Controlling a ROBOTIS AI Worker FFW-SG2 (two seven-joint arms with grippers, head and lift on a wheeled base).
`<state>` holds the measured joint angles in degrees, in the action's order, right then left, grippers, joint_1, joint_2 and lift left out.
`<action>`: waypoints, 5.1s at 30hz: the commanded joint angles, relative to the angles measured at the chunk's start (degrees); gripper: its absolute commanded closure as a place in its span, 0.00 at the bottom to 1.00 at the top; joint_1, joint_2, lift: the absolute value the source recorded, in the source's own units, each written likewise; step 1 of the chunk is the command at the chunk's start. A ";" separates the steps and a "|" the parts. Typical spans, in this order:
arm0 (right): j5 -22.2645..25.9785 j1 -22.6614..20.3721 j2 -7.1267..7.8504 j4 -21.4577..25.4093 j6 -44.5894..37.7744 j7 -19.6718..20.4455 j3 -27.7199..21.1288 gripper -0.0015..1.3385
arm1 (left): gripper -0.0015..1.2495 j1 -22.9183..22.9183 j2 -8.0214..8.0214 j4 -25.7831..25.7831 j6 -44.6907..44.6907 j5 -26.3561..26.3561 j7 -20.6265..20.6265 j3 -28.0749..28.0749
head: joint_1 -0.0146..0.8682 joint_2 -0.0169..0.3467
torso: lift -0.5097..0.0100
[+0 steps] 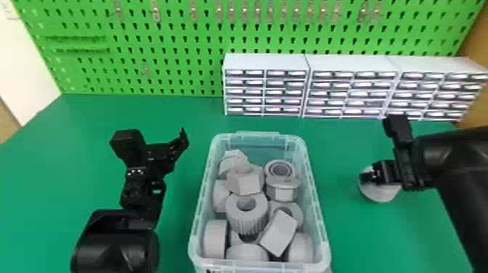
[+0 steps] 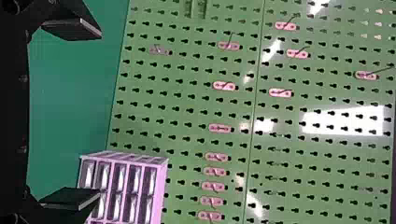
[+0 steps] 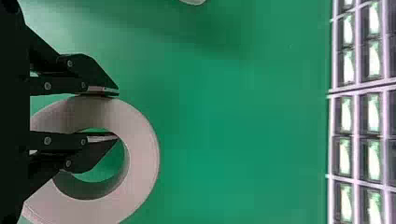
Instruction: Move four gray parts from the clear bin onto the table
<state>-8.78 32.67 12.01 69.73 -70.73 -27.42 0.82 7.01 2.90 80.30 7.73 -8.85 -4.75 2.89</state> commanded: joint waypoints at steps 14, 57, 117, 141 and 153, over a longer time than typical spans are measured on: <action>-0.80 0.38 -0.24 -5.49 1.56 0.00 1.47 0.80 | 0.08 0.20 0.00 -0.15 0.00 -0.21 0.00 0.36 | 0.80 0.24 | 0.88; 2.45 3.11 0.03 11.92 -9.78 0.00 6.74 0.46 | 0.08 -0.68 0.09 -0.15 0.00 -0.47 0.00 -0.17 | 0.80 0.24 | 0.88; 19.68 11.19 -2.17 14.38 -5.91 0.00 23.09 0.44 | 0.08 -0.50 0.09 -0.15 0.00 -0.21 0.00 0.01 | 0.80 0.24 | 0.88; 30.31 12.42 -3.40 1.55 3.49 0.00 25.90 0.44 | 0.08 -0.24 0.09 -0.15 0.00 -0.21 0.00 0.18 | 0.80 0.24 | 0.88; 33.12 13.12 -3.58 -2.06 4.90 0.09 27.83 0.44 | 0.08 -0.15 0.09 -0.15 0.00 -0.21 0.00 0.18 | 0.80 0.24 | 0.88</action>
<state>23.39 45.62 8.44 68.15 -66.06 -27.33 28.00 6.77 2.99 80.16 7.73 -9.05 -4.75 2.99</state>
